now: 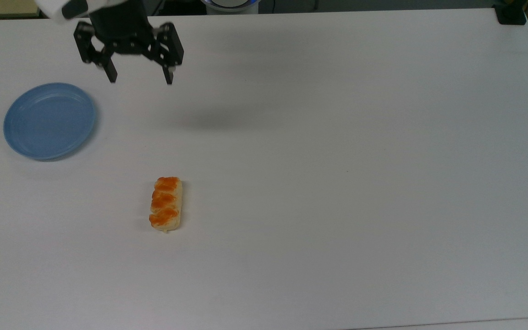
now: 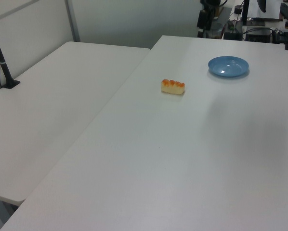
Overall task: Put the bread on a plate
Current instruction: 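Move the open gripper down over the orange-topped bread roll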
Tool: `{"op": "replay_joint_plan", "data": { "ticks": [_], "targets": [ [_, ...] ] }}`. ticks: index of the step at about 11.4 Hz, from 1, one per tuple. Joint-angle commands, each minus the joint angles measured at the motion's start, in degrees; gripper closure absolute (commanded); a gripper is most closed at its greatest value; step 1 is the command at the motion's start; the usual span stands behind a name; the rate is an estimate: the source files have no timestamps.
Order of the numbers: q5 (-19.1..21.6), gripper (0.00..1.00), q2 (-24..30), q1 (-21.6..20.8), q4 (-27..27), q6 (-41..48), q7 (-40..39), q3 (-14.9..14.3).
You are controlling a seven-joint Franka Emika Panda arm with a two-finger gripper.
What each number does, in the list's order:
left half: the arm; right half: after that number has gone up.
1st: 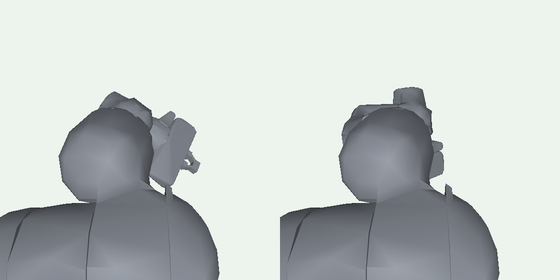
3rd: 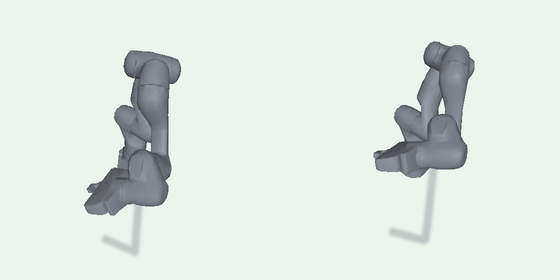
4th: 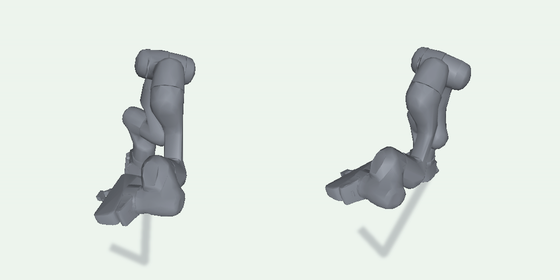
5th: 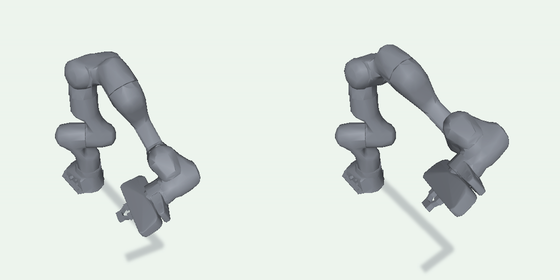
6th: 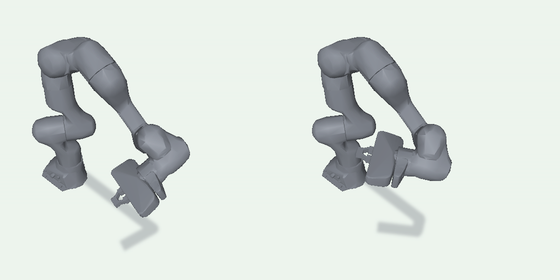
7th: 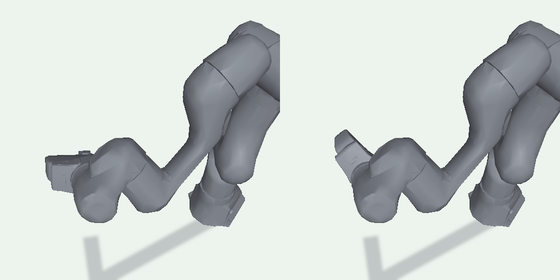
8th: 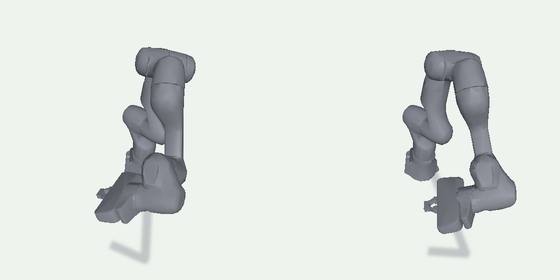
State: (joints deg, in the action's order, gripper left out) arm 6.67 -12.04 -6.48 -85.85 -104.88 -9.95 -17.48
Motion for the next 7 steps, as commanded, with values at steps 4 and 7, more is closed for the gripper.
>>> {"op": "replay_joint_plan", "data": {
  "ticks": [4,7],
  "targets": [
    [1.77,0.0,-10.88,-0.82,1.21,-9.01,2.46,-0.02],
    [1.33,0.0,-16.25,-0.91,1.3,-16.48,5.89,1.92]
  ]
}}
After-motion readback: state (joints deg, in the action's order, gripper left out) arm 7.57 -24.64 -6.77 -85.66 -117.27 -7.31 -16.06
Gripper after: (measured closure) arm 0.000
